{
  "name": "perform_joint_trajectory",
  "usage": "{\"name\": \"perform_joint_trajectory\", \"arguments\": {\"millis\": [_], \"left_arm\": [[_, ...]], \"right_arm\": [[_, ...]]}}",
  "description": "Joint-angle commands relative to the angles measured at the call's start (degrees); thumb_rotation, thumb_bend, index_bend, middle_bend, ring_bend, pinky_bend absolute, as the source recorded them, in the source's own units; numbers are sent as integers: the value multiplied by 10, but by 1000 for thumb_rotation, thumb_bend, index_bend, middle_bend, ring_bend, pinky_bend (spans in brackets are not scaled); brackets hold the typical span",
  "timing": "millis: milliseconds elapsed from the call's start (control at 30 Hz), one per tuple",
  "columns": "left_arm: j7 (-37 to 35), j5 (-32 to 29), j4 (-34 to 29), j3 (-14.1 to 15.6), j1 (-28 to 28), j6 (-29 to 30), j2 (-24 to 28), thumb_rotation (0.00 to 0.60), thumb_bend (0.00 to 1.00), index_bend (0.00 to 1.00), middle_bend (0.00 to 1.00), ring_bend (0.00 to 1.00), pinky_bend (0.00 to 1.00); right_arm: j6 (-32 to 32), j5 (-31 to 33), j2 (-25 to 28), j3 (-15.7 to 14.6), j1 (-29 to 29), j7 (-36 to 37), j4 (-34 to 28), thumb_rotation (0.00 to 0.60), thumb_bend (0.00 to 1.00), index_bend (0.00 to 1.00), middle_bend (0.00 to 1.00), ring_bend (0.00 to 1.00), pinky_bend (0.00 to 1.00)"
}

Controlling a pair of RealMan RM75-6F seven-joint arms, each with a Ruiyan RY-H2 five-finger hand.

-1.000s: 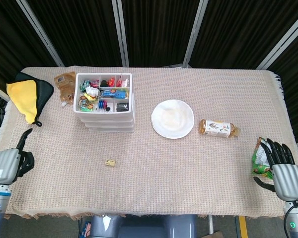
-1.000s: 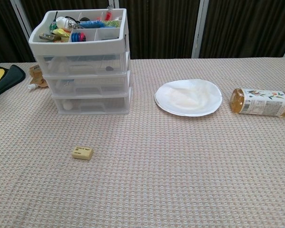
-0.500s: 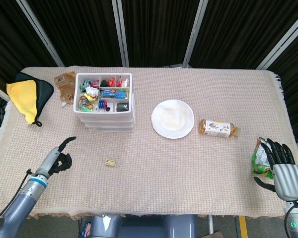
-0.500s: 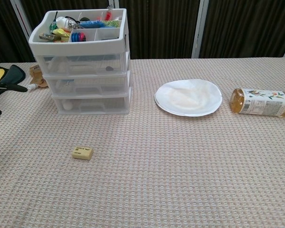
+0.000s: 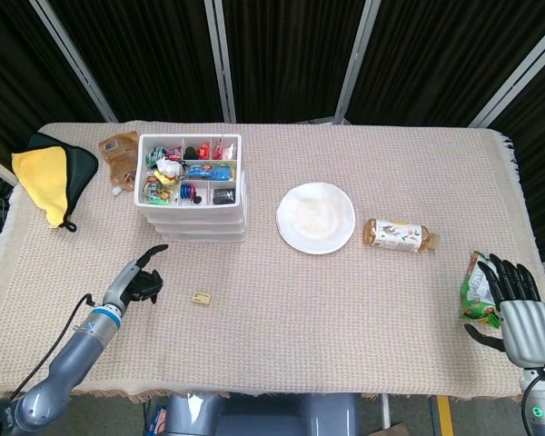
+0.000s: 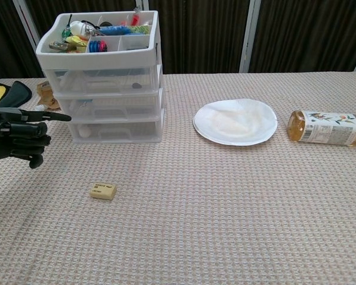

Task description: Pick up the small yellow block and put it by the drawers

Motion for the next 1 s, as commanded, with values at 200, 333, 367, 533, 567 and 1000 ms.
{"name": "perform_joint_trajectory", "arguments": {"millis": [200,333,367,533,567,1000], "left_arm": [[6,-91,44,-21,-48,0,-47,600,1000,100,996,906,679],[10,-126,64,-24,-65,-10,-61,600,1000,100,996,906,679],[11,-136,70,-25,-70,-15,-66,600,1000,100,996,906,679],[19,-174,100,-27,-94,-25,-88,600,1000,100,996,906,679],[21,-180,105,-28,-99,-26,-93,600,1000,100,996,906,679],[23,-241,156,-47,-136,-39,-137,600,1000,96,995,906,679]], "right_arm": [[2,0,0,0,-1,2,1,600,36,87,0,0,0],[1,1,0,0,-1,4,1,600,35,86,0,0,0],[1,1,0,1,-1,4,1,600,35,86,0,0,0],[1,1,0,1,-1,7,1,600,34,86,0,0,0],[1,1,0,1,-1,7,1,600,34,86,0,0,0],[2,1,0,1,-1,15,1,600,35,86,0,0,0]]}}
